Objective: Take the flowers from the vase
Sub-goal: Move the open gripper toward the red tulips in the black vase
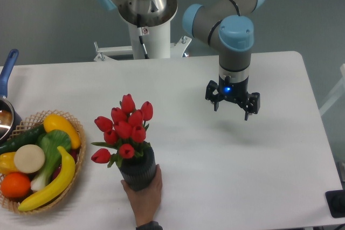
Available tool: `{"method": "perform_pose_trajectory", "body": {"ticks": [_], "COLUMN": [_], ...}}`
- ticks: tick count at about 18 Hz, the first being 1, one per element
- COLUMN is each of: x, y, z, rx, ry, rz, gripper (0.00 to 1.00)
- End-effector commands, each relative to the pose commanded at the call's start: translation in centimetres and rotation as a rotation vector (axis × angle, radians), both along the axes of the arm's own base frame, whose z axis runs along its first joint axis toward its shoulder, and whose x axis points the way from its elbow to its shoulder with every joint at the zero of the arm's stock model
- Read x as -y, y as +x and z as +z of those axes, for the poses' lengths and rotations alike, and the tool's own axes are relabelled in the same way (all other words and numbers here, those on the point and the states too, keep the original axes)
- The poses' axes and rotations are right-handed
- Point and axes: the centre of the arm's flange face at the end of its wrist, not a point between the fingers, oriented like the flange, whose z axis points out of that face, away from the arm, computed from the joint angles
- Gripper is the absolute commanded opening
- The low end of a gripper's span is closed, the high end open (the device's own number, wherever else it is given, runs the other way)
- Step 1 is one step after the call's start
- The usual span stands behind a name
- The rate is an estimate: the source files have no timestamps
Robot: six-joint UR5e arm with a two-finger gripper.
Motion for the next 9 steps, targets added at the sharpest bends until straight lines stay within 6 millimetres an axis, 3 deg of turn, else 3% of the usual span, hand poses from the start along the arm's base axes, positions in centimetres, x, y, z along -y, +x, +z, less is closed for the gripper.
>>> {"method": "perform_pose_trajectory", "body": {"ticks": [4,9], "x": [-0.2,-2.3], "y": [0.1,0.9], "z": [0.0,0.9], "rx": [-0.001,-0.017], "ry": [0.006,0.071], "rz": [-0.003,-0.025], "gripper": [1.0,1.0]}}
